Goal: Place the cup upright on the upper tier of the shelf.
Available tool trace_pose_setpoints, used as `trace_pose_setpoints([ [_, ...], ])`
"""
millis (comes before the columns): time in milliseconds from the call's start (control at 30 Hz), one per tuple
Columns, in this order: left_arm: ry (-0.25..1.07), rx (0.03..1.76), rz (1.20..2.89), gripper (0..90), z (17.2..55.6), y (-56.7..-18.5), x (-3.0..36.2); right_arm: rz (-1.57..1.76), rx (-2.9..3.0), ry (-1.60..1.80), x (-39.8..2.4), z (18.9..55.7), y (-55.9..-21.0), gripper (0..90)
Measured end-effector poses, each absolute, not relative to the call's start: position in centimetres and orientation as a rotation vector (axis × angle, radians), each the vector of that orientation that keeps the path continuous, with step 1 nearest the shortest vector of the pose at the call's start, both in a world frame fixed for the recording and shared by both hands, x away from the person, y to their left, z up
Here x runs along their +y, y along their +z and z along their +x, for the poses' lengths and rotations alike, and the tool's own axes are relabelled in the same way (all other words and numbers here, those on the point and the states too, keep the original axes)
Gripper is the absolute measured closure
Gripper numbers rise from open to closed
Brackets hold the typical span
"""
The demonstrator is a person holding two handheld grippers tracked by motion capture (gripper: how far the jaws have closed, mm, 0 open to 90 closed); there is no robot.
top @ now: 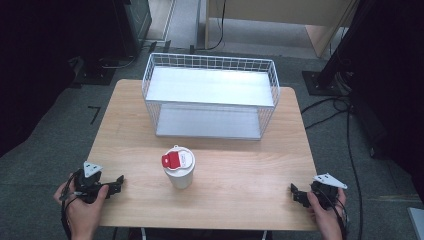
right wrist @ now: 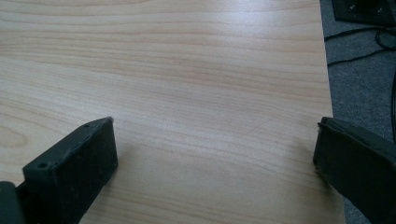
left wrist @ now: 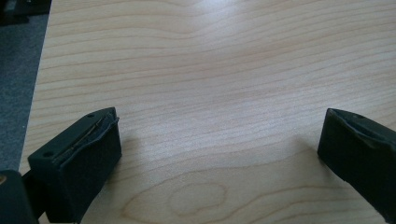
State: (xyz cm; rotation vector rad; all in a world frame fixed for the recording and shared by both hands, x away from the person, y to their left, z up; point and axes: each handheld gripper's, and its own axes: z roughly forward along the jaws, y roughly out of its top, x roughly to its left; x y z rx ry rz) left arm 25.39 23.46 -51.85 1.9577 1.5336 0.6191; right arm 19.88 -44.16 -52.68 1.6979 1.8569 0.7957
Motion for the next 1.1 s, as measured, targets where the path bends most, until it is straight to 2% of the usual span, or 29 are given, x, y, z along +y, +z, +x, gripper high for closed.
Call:
trace_pose_setpoints([
  [233, 0.62, 1.537, 1.954, 0.0, 25.4, -51.8, 23.4, 1.668, 1.846, 0.77, -43.1, 19.5, -52.4, 0.0],
  [500, 0.637, 1.58, 1.926, 0.0, 25.5, -51.9, 23.1, 1.641, 1.816, 0.882, -41.1, 19.9, -50.2, 0.0],
  [900, 0.637, 1.58, 1.923, 0.0, 25.5, -51.9, 23.1, 1.439, 1.951, 1.025, -33.3, 22.0, -47.2, 0.0],
  [1100, 0.638, 1.58, 1.925, 0.0, 25.5, -51.9, 23.1, 1.395, 1.984, 1.082, -30.8, 22.4, -46.5, 0.0],
])
